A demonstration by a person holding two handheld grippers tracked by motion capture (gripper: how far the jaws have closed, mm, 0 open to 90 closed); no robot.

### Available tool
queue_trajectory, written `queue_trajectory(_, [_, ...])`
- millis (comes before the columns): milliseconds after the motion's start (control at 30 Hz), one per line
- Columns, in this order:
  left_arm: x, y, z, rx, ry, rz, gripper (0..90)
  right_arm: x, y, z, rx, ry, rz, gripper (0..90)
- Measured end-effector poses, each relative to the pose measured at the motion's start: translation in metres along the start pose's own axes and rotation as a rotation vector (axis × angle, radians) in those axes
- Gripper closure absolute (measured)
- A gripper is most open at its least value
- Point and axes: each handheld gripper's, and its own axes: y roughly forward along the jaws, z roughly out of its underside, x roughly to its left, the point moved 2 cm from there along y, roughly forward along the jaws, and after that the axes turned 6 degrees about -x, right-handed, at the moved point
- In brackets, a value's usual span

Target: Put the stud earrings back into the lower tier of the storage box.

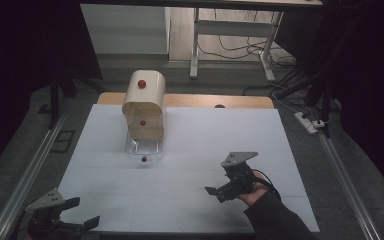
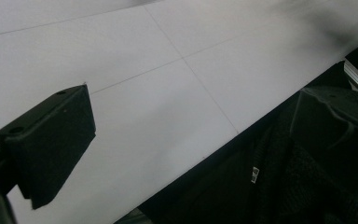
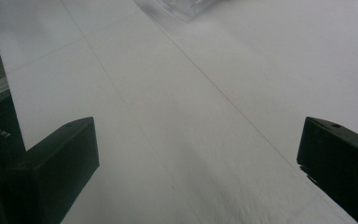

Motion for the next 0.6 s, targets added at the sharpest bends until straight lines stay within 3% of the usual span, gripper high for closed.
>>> queue_trajectory(300, [0.000,0.000,0.000,-0.001,-0.005,0.000,0.0,-0.003,-0.021,0.019,-0.001,0.038,0.053,0.0])
queue_trajectory(600, [0.001,-0.001,0.000,-0.008,-0.013,-0.002,0.0,-0.009,-0.046,0.037,-0.015,0.105,0.116,0.0])
